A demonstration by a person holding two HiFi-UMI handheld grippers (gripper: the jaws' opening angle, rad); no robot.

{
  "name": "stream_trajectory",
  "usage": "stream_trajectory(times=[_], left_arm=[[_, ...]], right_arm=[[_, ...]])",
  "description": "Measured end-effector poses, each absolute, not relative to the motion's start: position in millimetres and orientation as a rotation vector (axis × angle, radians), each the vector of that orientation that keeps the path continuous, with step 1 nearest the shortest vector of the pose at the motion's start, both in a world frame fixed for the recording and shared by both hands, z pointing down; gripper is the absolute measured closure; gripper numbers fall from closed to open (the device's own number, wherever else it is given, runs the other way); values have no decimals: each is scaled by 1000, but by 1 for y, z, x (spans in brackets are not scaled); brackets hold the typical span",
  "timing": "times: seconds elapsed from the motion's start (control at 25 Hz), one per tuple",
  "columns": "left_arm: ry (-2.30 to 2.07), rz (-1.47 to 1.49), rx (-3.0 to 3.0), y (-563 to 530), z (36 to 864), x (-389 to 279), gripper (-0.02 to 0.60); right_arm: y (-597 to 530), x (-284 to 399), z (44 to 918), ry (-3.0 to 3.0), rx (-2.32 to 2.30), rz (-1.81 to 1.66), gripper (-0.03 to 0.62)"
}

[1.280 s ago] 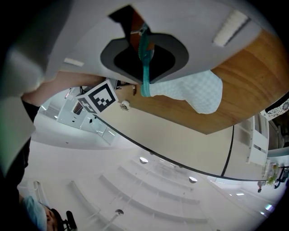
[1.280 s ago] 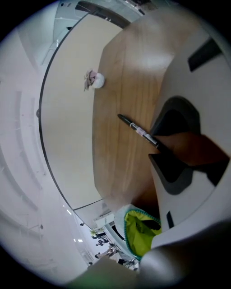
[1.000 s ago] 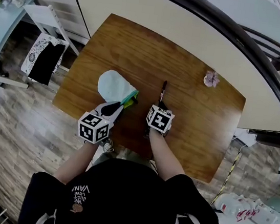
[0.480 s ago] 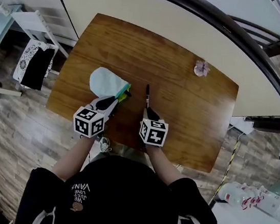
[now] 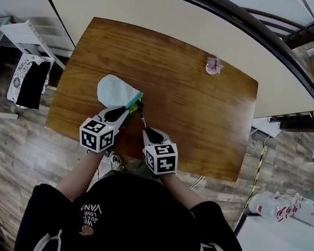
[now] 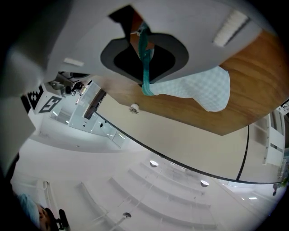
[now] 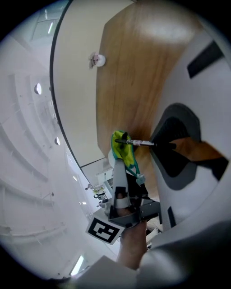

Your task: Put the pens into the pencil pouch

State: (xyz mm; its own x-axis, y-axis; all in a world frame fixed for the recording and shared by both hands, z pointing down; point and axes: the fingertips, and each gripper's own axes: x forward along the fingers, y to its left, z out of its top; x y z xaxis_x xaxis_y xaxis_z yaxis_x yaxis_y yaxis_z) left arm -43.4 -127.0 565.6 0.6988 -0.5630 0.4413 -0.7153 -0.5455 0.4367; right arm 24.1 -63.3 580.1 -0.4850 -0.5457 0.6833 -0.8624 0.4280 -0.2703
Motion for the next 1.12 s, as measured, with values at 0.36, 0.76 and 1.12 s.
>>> stream_trajectory(times=[0.36, 0.76, 1.12], left_arm=[[-844, 322, 2368, -109, 555, -21, 531], [-765, 262, 2357, -101, 553, -11, 531], [-774, 96, 2269, -113, 545, -13, 531]], right_arm=[[-60, 7, 573, -2205, 1020, 760, 548], [-97, 0, 571, -2218, 945, 691, 548], [-123, 17, 556, -2322, 1146, 776, 545]])
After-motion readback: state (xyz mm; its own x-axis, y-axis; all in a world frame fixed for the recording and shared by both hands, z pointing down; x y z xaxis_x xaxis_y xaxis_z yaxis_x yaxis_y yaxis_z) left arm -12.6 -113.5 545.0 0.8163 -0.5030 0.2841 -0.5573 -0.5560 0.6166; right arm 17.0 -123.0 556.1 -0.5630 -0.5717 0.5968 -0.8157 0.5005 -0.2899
